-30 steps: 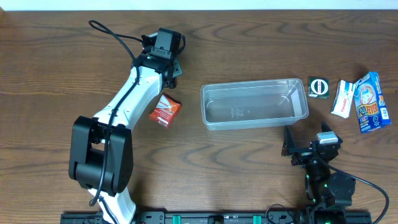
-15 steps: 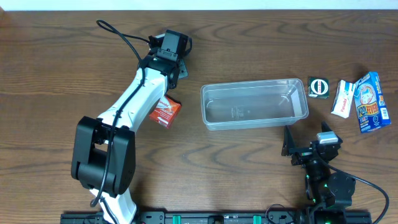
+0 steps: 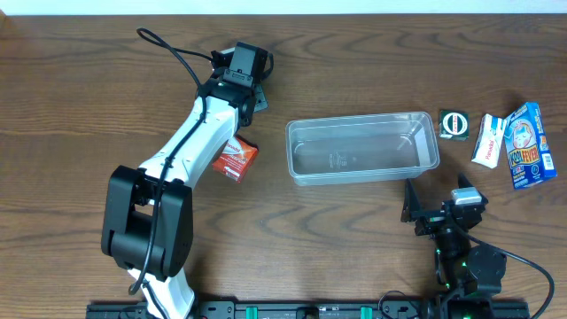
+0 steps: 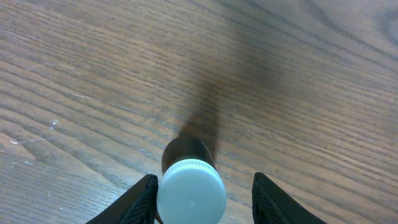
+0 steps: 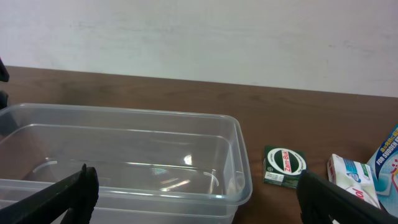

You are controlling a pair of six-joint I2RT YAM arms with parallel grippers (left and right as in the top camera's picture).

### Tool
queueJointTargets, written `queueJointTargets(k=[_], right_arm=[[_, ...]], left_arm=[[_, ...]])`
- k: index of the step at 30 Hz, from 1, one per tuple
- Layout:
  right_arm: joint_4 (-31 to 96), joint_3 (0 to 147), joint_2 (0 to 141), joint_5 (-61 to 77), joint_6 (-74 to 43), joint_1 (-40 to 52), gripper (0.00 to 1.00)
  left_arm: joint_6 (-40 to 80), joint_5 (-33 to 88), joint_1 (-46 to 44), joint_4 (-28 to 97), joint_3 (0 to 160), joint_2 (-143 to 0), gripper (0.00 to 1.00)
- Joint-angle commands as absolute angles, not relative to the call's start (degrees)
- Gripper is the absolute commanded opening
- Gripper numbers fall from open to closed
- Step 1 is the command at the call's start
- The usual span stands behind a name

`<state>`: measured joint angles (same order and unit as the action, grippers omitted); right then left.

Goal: Pack container
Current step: 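Lower the left gripper and close it on the bottle's white cap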

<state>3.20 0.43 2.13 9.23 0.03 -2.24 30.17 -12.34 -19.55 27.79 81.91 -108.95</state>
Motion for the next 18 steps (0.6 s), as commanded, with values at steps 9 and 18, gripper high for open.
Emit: queueJointTargets(k=[9, 18], right_arm=[[3.44, 0.32, 2.00, 9.45, 0.05, -3.03, 0.99], [3.44, 0.32, 2.00, 9.45, 0.05, -3.03, 0.99]], left_arm=[[30.22, -13.82, -19.05, 27.68, 81.82, -108.92, 0.61], [30.22, -14.68, -18.94, 28.21, 81.80, -108.99, 0.61]])
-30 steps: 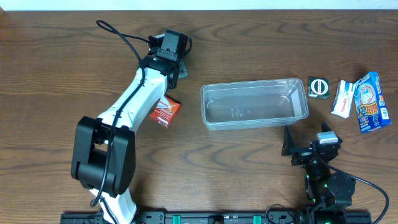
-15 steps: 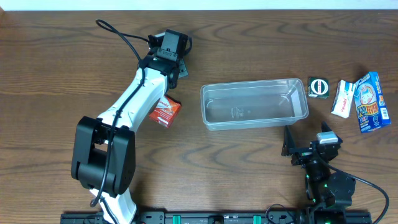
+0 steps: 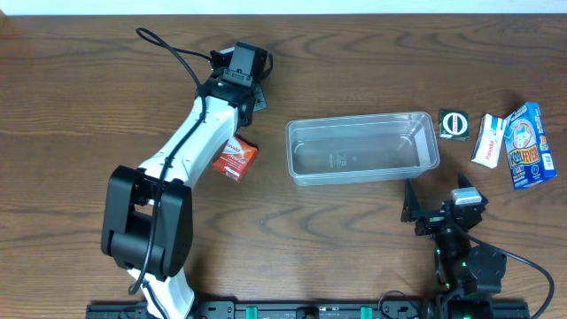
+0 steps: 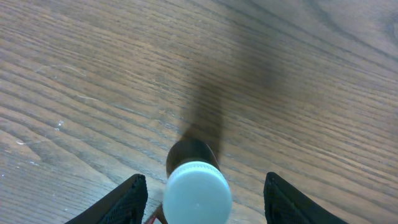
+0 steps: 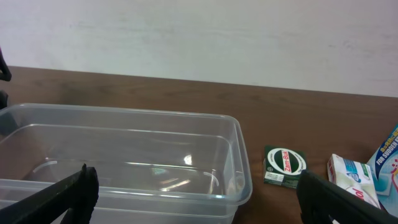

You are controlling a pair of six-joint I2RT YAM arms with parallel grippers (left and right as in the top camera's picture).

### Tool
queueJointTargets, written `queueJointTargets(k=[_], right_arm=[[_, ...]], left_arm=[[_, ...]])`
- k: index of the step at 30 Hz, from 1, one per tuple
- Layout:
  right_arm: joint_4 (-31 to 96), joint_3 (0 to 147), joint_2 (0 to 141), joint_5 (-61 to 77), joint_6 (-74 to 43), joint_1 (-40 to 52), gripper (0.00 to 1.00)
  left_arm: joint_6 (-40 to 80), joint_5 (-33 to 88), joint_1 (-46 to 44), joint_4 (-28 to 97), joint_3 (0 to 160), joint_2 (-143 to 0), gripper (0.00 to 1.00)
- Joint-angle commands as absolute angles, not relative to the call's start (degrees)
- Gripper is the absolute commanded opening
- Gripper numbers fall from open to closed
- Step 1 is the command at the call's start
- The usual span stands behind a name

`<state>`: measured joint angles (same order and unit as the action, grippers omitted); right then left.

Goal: Pack container
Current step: 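Lower the left gripper and close it on the bottle's white cap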

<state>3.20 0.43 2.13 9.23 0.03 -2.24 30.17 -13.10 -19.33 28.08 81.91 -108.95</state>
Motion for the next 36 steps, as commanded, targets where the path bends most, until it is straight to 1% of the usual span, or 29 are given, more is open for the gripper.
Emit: queueJointTargets(k=[1, 7, 10, 13, 17, 30, 33, 36], right_arm=[[3.44, 0.32, 2.00, 9.45, 0.05, -3.03, 0.99], [3.44, 0.32, 2.00, 9.45, 0.05, -3.03, 0.98], [3.44, 0.32, 2.00, 9.47, 0.05, -3.03, 0.99], [3.44, 0.32, 2.00, 9.47, 0.05, -3.03, 0.99], [3.44, 0.32, 2.00, 9.47, 0.05, -3.03, 0.99], [3.44, 0.32, 2.00, 9.45, 0.05, -3.03, 0.99], [3.44, 0.32, 2.00, 9.45, 0.05, -3.03, 0.99], [3.44, 0.32, 2.00, 9.45, 0.05, -3.03, 0.99]], left_arm=[[30.22, -14.68, -18.94, 28.21, 81.78, -108.99, 0.60], [30.22, -14.70, -18.94, 28.18, 81.54, -109.43, 0.59], [30.24, -14.68, -18.94, 28.14, 81.54, -109.97, 0.59], [30.24, -14.68, -18.94, 28.12, 81.54, -110.28, 0.55], [30.24, -14.68, -18.94, 27.92, 81.54, -110.28, 0.52], [30.22, -14.68, -18.94, 28.01, 81.54, -110.52, 0.52], [30.22, -14.68, -18.94, 28.03, 81.54, -110.61, 0.44], [30.22, -14.68, -18.94, 28.18, 81.54, -110.69, 0.43]])
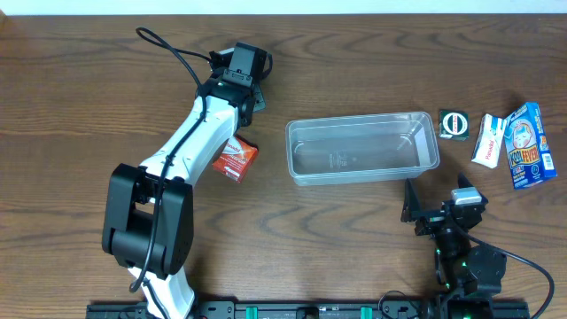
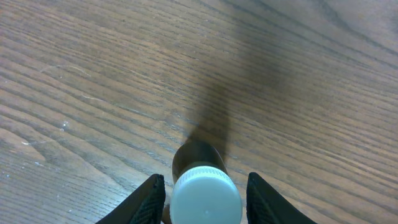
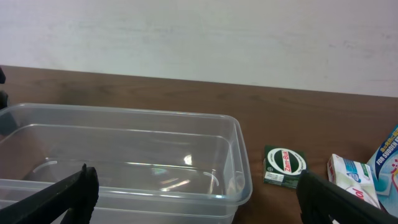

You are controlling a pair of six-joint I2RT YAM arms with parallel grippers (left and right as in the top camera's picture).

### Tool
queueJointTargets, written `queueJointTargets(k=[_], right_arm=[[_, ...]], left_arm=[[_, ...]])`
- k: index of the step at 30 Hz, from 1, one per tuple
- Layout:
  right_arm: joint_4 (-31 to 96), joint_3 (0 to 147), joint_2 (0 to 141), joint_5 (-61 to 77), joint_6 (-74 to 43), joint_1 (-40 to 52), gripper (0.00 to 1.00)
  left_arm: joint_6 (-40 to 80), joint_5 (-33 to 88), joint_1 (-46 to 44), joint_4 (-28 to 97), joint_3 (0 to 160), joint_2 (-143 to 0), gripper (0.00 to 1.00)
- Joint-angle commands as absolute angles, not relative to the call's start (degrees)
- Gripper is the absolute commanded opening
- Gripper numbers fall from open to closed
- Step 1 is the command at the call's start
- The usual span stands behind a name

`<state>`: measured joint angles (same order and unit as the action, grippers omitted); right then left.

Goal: Pack container
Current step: 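Lower the left gripper and close it on the bottle's white cap, then lift the bottle with the left gripper and carry it over the container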

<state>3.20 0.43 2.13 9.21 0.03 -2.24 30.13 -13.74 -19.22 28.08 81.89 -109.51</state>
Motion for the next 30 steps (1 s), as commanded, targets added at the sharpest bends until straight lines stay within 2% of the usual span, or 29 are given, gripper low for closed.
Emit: queueJointTargets(k=[1, 8, 30], right_arm=[[3.44, 0.32, 2.00, 9.45, 0.05, -3.03, 0.99], [3.44, 0.32, 2.00, 9.45, 0.05, -3.03, 0.99], [3.44, 0.32, 2.00, 9.47, 0.05, -3.03, 0.99]], left_arm=[[30.22, -14.68, -18.94, 28.21, 81.54, -110.74, 0.43], [30.22, -14.68, -18.94, 28.38, 81.54, -110.87, 0.37], [30.20, -14.70, -18.94, 29.21, 81.54, -110.93, 0.36]])
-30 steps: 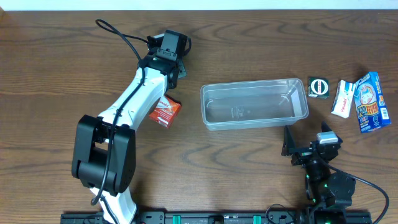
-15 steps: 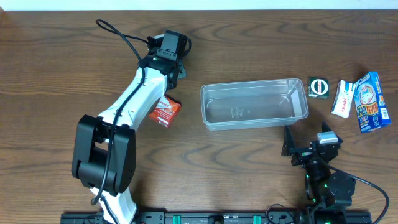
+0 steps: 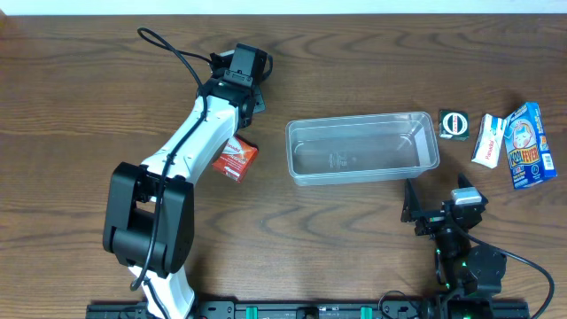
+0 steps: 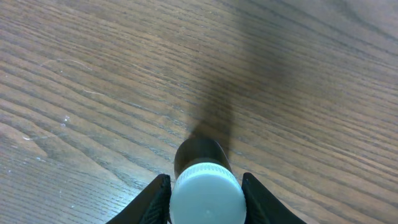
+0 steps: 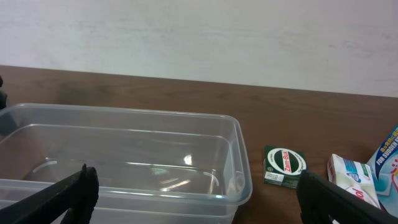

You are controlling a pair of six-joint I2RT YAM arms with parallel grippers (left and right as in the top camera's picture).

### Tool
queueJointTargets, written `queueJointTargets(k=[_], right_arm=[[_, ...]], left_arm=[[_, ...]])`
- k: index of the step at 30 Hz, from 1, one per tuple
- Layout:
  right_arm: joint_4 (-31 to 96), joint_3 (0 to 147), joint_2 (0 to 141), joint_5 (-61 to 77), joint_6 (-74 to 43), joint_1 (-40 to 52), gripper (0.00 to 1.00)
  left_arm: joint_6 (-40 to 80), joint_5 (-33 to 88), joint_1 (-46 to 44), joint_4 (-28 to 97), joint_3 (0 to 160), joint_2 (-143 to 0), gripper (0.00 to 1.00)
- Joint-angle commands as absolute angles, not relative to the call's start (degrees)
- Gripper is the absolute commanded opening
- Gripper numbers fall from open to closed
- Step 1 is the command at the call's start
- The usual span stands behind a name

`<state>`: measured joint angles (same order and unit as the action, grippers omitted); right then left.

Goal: Pack container
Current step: 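Lift the bottle with the left gripper and carry it over the container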

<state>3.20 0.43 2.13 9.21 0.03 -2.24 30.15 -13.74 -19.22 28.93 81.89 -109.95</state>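
Note:
A dark bottle with a white cap (image 4: 206,194) stands upright on the wooden table, and my left gripper (image 4: 205,202) is shut on it, both fingers pressing the cap's sides. In the overhead view the left gripper (image 3: 249,92) hides the bottle; it is left of the clear plastic container (image 3: 361,119), which holds nothing. My right gripper (image 3: 440,213) rests open near the front edge, just in front of the container's right end. The right wrist view looks over the container's rim (image 5: 124,112).
A red packet (image 3: 236,157) lies beside the left arm. Right of the container lie a dark green box (image 3: 454,123), a white box (image 3: 488,140) and a blue box (image 3: 526,146); the green box (image 5: 284,166) also shows in the right wrist view.
The left fingers have drawn in from a small gap on each side and now touch the white cap. The right arm and the other objects have not moved.
The left gripper first straddled the bottle off-centre, its left finger near the cap. Then the fingers stood wider with the cap more centred. Then they were narrower, and now they are shut on the cap. The right gripper stayed open and still throughout.

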Motion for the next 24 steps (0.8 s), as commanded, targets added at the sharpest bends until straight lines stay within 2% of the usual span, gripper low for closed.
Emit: queueJointTargets(k=[1, 5, 16, 24], right_arm=[[3.44, 0.32, 2.00, 9.47, 0.05, -3.03, 0.99], [3.44, 0.32, 2.00, 9.45, 0.05, -3.03, 0.99], [3.44, 0.32, 2.00, 9.45, 0.05, -3.03, 0.99], [3.44, 0.32, 2.00, 9.45, 0.05, -3.03, 0.99]], left_arm=[[30.22, -14.70, -18.94, 29.19, 81.54, -110.93, 0.36], [28.16, -14.70, -18.94, 28.27, 81.54, -110.91, 0.30], [23.73, -14.68, -18.94, 27.35, 81.62, -109.91, 0.30], [22.72, -14.66, -19.00, 29.19, 82.11, -103.11, 0.30]])
